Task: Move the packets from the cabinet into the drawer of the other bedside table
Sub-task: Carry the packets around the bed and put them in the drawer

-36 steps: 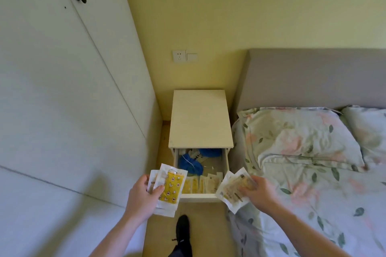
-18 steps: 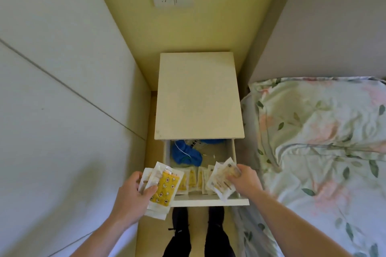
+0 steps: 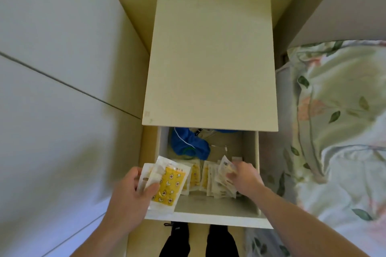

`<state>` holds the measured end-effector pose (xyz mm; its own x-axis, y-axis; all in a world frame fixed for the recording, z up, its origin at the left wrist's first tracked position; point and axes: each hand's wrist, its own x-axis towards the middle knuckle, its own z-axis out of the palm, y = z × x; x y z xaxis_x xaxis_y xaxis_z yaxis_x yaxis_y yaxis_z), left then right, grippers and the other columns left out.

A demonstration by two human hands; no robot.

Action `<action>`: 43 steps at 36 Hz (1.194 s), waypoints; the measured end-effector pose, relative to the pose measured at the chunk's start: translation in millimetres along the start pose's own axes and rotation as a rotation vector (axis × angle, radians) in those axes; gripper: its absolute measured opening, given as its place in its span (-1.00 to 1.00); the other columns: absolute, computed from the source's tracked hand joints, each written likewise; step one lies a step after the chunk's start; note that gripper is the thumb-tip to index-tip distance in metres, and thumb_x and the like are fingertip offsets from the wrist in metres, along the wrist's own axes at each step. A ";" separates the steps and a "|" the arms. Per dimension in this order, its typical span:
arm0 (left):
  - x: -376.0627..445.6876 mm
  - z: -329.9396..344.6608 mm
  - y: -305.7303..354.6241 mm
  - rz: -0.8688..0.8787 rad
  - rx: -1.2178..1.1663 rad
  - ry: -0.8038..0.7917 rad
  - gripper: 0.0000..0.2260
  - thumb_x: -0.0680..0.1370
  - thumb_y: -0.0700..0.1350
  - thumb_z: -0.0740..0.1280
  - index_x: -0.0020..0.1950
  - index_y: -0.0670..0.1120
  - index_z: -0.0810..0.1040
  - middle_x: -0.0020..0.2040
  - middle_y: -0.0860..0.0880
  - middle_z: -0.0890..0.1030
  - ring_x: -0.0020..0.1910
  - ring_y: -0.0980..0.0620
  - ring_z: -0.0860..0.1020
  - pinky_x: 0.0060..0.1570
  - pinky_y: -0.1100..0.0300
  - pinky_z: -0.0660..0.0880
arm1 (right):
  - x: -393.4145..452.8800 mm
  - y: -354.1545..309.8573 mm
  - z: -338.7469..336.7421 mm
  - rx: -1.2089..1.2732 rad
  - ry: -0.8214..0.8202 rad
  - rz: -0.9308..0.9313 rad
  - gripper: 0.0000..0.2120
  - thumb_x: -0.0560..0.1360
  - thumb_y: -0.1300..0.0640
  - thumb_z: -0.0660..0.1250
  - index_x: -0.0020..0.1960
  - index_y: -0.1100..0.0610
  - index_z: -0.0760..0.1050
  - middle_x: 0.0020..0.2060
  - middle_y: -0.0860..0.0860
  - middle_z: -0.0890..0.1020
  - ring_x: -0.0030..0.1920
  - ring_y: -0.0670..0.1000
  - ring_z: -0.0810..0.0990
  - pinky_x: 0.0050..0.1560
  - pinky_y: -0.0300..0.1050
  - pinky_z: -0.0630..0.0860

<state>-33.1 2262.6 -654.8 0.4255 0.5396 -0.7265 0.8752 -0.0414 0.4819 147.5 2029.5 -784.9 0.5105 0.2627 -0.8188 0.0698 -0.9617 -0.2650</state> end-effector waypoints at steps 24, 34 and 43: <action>10.3 15.9 8.0 0.005 0.007 -0.039 -0.78 0.55 -0.03 0.44 0.14 0.10 0.49 0.02 0.13 0.66 -0.10 0.12 0.68 -0.29 0.34 0.59 | -0.1 -6.9 10.4 -0.231 -0.120 -0.050 -0.37 0.53 0.36 0.33 0.50 -0.10 0.34 0.16 0.02 0.63 0.09 0.06 0.64 0.11 -0.06 0.65; 4.9 22.1 -3.1 -0.005 -0.050 -0.064 -0.77 0.53 -0.07 0.48 0.06 0.16 0.49 -0.04 0.17 0.67 -0.17 0.30 0.66 -0.37 0.40 0.53 | -25.4 -15.0 30.9 -0.168 -0.161 -0.077 -0.17 0.50 0.35 0.34 0.64 -0.01 0.05 0.63 0.02 0.04 0.61 0.15 0.09 0.56 0.03 0.25; 2.5 27.6 -8.2 -0.065 -0.145 -0.102 -0.83 0.47 -0.08 0.54 0.02 0.03 0.63 -0.14 0.13 0.74 -0.18 0.15 0.71 -0.14 0.10 0.66 | -75.0 -45.4 23.9 0.840 -0.359 -0.049 -0.49 0.43 0.42 0.36 0.26 -0.03 0.53 0.18 0.00 0.68 0.13 0.00 0.70 0.13 -0.05 0.63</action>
<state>-32.9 2241.1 -674.1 0.3965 0.4485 -0.8010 0.8627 0.1164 0.4922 85.6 2055.4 -723.7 0.2164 0.4458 -0.8686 -0.6339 -0.6124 -0.4723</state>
